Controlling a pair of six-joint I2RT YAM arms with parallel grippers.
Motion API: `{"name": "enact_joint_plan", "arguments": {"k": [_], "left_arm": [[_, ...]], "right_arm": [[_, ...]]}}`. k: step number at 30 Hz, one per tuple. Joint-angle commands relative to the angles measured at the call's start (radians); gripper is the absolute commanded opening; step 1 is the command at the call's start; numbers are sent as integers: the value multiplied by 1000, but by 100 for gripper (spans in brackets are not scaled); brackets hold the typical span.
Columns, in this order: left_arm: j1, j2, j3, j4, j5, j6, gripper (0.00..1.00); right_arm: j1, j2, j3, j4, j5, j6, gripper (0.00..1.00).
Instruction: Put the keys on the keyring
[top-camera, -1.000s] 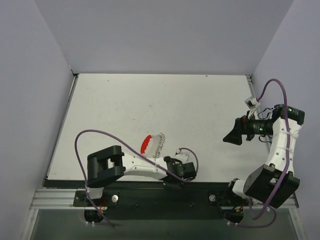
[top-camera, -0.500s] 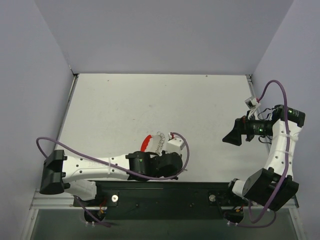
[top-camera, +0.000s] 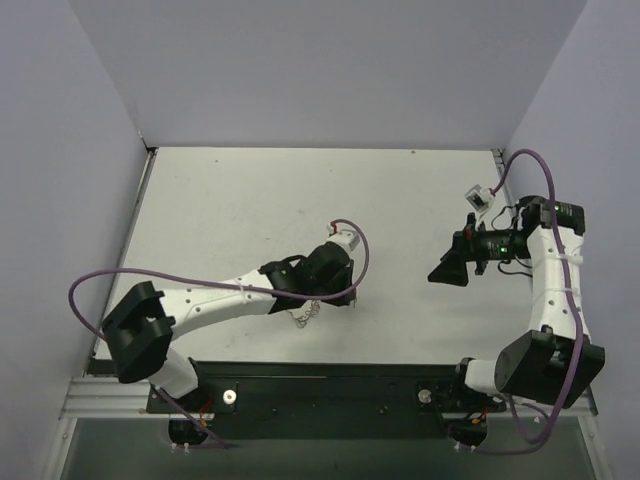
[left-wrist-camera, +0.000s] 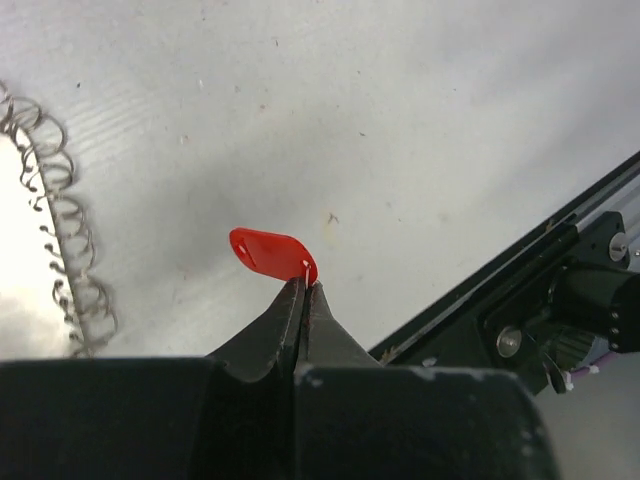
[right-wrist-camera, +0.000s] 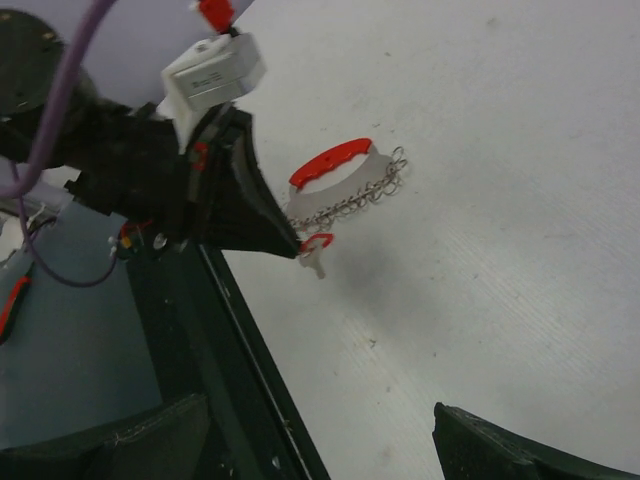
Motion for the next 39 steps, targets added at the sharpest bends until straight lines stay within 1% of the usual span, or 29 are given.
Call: {"name": "enact_joint_plan", "arguments": {"k": [1,2,4,5,7,8,9,10,11,12,13,14,15,16,18,19,22,23,25,26,27,28,30,31,34,36,39], "left_arm": [[70,152,88,170,268,140,0],[73,212,111,174,286,154,0],[75,263,166,183,326,182,0],[75,312,184,177,323,188,0],[81,357,238,153,320,219,0],[86,393,259,133,312,222,2],[92,403,273,113,295,225,8],[101,403,275,119,282,222,18],[107,388,267,131,272,217,34],[115,372,255,163,262,214,40],[122,355,235,179,252,207,49],[139,317,223,197,252,205,80],[147,300,215,232,261,202,88],[156,286,208,242,272,202,88],[182,248,198,248,278,200,89],[193,234,192,246,280,193,88],[250,177,149,242,300,164,88],[265,150,126,231,303,156,88],[311,110,94,225,317,148,88],[326,69,79,214,309,147,88],[354,49,60,184,292,147,88],[369,15,54,162,283,150,88],[392,-20,37,96,254,165,88],[417,-37,31,78,240,171,88],[428,-91,10,15,171,202,88],[440,-93,10,-31,148,211,88],[449,-80,-3,-50,143,213,88]], "right_arm": [[127,82,32,-206,-76,-37,100],[147,99,33,-206,-81,-41,100],[184,157,41,-204,-82,-49,100],[192,176,44,-203,-82,-55,99],[198,231,58,-201,-82,-58,99],[196,248,63,-200,-84,-61,99],[198,269,66,-198,-84,-60,99],[196,278,72,-192,-82,-57,99],[196,283,72,-181,-81,-28,99],[196,279,72,-168,-68,-2,99],[198,268,57,-99,-55,42,100],[198,251,41,-33,-26,110,100],[203,202,23,31,2,246,100],[207,179,3,158,78,305,100],[229,119,-42,266,140,446,100],[236,110,-46,323,193,481,100],[282,105,-62,404,270,581,100],[296,110,-74,423,327,595,100],[359,133,-82,474,393,641,97],[380,145,-83,483,448,653,96],[432,168,-82,498,473,666,95],[455,182,-80,507,504,690,94],[512,223,-69,523,565,699,94],[531,237,-68,527,580,704,93],[571,272,-62,552,602,690,92],[592,294,-60,567,605,663,91],[643,311,-75,610,628,634,89]]}}
